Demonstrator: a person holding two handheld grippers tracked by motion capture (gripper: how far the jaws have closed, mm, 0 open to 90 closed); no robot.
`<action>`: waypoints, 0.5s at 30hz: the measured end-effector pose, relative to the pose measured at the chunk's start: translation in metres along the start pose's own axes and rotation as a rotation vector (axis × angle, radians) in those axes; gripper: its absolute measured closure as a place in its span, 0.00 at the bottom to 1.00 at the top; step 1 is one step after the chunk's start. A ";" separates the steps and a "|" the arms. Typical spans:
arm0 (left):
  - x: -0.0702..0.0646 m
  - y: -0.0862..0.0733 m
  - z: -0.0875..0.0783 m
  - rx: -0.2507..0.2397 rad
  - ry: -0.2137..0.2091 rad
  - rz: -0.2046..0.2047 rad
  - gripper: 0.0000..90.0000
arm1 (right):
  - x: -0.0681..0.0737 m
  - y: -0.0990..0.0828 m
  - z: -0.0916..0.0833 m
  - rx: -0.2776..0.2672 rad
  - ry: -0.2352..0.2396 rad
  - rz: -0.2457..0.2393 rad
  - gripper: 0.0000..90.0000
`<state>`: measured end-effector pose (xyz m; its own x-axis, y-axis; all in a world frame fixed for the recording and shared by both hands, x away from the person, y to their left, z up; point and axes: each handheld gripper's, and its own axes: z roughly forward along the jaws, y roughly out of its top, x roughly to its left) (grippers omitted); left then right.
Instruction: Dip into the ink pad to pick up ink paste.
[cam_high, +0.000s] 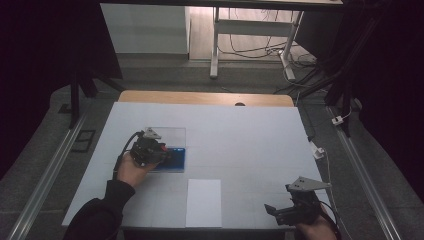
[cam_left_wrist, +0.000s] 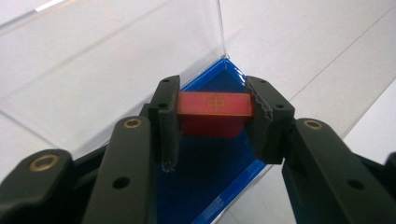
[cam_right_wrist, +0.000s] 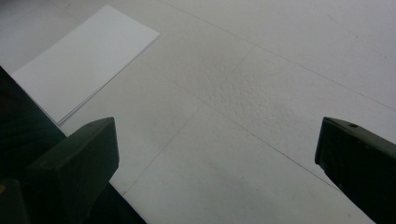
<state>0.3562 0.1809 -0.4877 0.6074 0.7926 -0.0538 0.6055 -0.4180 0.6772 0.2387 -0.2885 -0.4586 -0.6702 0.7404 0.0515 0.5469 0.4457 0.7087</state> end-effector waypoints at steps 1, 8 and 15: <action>0.001 -0.001 0.000 0.004 0.004 0.002 0.65 | 0.000 0.000 0.000 0.000 0.000 0.000 0.00; 0.009 -0.006 -0.002 0.022 0.007 -0.022 0.65 | 0.000 0.000 0.000 0.000 0.001 -0.002 0.00; 0.008 -0.009 0.002 0.047 0.001 -0.012 0.65 | 0.000 0.000 0.000 0.001 0.000 -0.002 0.00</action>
<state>0.3569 0.1897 -0.4957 0.5994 0.7982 -0.0610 0.6365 -0.4289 0.6410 0.2385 -0.2881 -0.4586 -0.6713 0.7396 0.0495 0.5457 0.4479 0.7083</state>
